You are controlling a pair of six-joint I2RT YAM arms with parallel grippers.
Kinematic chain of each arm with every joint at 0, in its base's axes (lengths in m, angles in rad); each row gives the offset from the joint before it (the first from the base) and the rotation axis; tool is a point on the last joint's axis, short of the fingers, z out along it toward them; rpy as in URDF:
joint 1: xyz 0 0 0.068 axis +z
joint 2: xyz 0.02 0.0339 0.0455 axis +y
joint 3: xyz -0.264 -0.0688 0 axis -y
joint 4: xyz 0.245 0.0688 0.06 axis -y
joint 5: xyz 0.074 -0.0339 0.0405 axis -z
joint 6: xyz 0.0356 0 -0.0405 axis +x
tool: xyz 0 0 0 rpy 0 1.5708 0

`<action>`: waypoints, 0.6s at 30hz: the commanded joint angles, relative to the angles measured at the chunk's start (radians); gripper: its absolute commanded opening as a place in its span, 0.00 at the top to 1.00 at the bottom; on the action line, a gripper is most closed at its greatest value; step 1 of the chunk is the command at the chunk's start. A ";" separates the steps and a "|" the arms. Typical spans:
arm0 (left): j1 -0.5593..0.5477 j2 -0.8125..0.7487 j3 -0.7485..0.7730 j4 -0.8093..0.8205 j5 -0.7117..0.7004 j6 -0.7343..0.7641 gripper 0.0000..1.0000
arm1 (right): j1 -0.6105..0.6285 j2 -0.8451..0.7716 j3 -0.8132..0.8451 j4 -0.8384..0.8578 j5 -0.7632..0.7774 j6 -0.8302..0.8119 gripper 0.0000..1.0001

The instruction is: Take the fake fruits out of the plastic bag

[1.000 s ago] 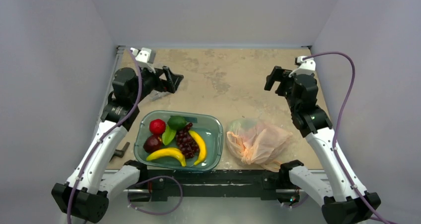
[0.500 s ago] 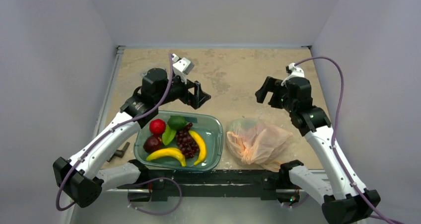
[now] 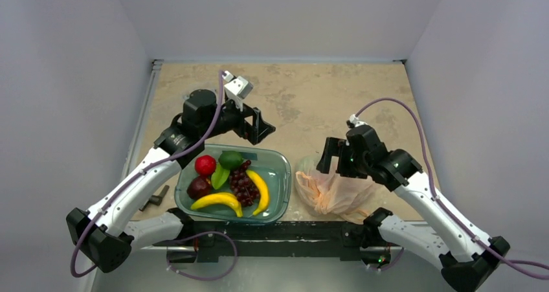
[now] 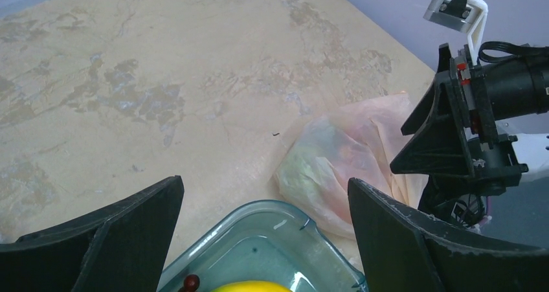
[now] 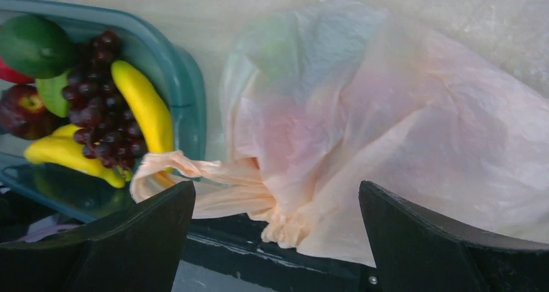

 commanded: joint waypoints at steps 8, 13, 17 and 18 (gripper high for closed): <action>-0.029 -0.021 0.047 0.019 0.119 0.035 0.00 | 0.061 -0.040 -0.080 -0.229 0.112 0.082 0.18; -0.059 -0.014 0.046 0.012 0.123 0.062 0.00 | 0.085 -0.016 -0.149 -0.147 0.113 0.108 0.19; -0.100 0.000 0.052 -0.019 0.090 0.105 0.00 | 0.097 0.034 -0.187 -0.088 0.168 0.129 0.27; -0.112 0.003 0.053 -0.025 0.078 0.115 0.00 | 0.098 0.048 -0.198 -0.064 0.177 0.131 0.33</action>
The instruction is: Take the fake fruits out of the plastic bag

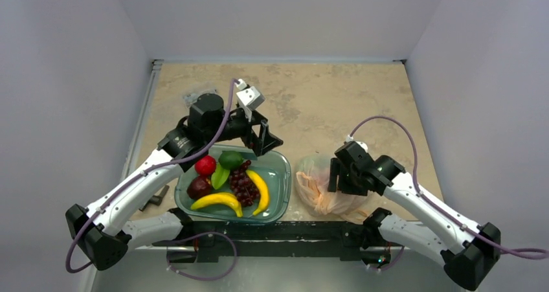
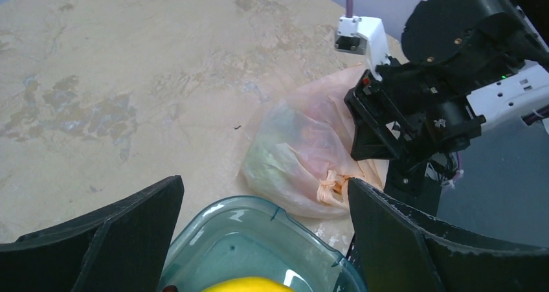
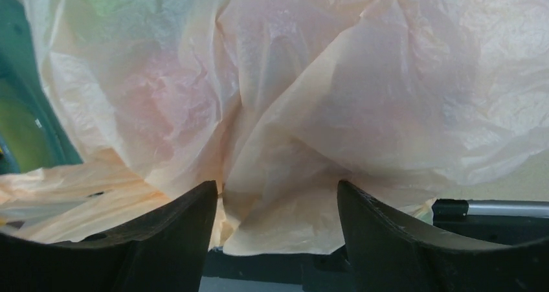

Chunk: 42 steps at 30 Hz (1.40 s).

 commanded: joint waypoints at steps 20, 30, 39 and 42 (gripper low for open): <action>-0.213 0.074 0.030 -0.016 -0.154 0.134 0.03 | -0.165 0.169 0.241 0.240 0.045 -0.191 1.00; -0.325 0.194 0.058 -0.030 -0.188 0.162 0.04 | -0.275 0.168 0.296 0.243 -0.194 -0.294 1.00; -0.448 0.425 0.166 -0.105 -0.418 0.188 0.28 | -0.293 0.164 0.277 0.264 -0.297 -0.270 1.00; -0.486 0.481 0.168 -0.098 -0.467 0.197 0.28 | -0.296 0.157 0.266 0.265 -0.299 -0.258 1.00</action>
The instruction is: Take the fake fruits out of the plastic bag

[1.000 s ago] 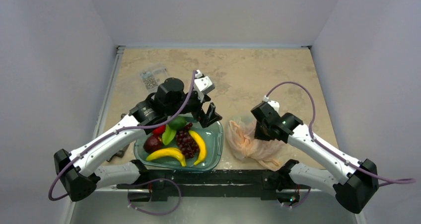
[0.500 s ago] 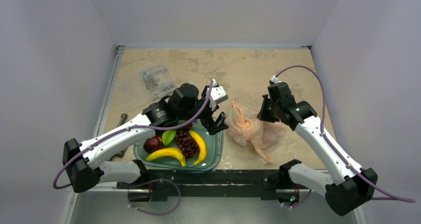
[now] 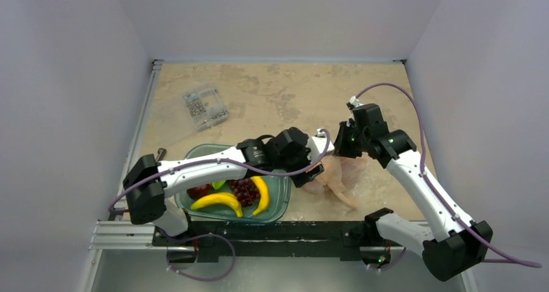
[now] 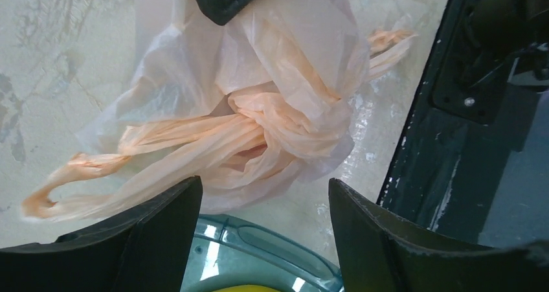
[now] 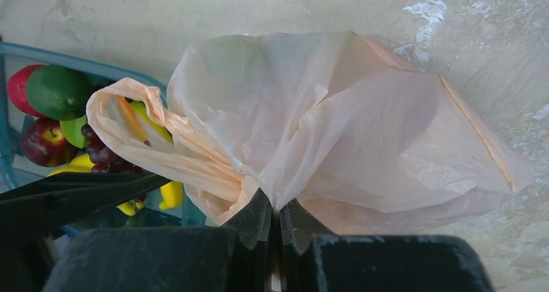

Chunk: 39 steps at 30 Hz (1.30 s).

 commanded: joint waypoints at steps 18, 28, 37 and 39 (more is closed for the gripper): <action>-0.191 0.158 0.093 -0.046 -0.369 0.032 1.00 | -0.009 -0.048 0.014 -0.026 0.091 0.012 0.98; -0.162 0.103 0.076 -0.022 -0.232 0.030 1.00 | -0.008 -0.095 0.056 -0.147 0.139 -0.069 0.37; -0.035 0.081 0.094 -0.014 0.002 -0.084 1.00 | -0.008 -0.152 0.122 -0.198 0.013 -0.103 0.01; -0.019 0.082 0.100 -0.016 0.024 -0.095 1.00 | -0.009 -0.139 0.083 -0.166 -0.131 -0.146 0.03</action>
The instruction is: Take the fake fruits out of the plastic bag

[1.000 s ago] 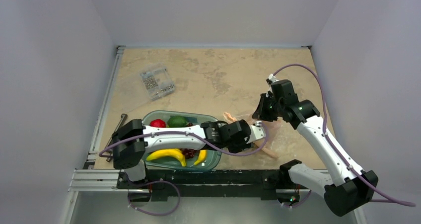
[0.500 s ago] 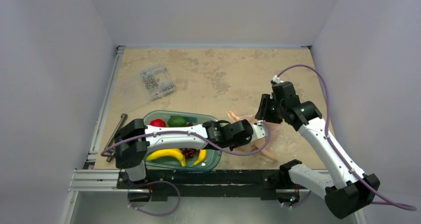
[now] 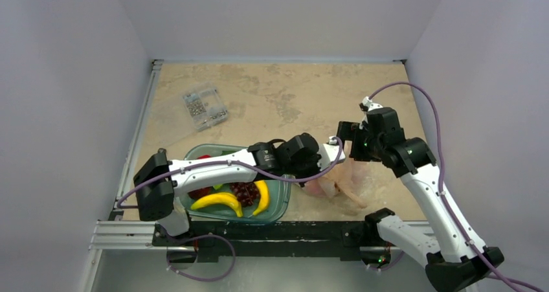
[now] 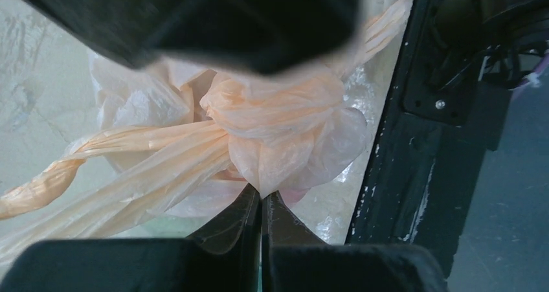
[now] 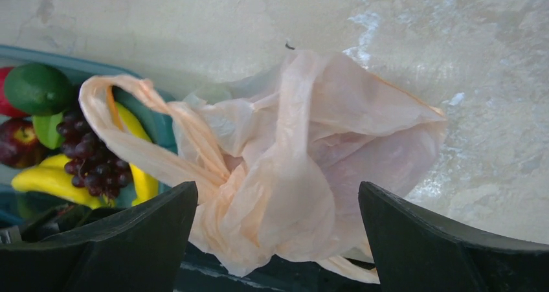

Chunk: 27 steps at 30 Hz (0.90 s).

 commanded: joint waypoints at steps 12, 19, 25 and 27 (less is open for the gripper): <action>0.082 0.001 0.051 -0.017 0.077 -0.109 1.00 | 0.006 0.014 -0.099 -0.025 -0.209 -0.051 0.21; 0.091 -0.017 0.050 -0.019 0.059 -0.110 1.00 | 0.007 0.022 -0.163 0.030 -0.203 0.023 0.70; 0.096 -0.024 0.039 -0.013 0.033 -0.127 1.00 | 0.005 0.052 -0.105 0.120 0.061 0.154 1.00; 0.096 -0.020 0.039 -0.013 0.034 -0.129 1.00 | -0.001 0.088 -0.052 0.124 0.197 0.159 1.00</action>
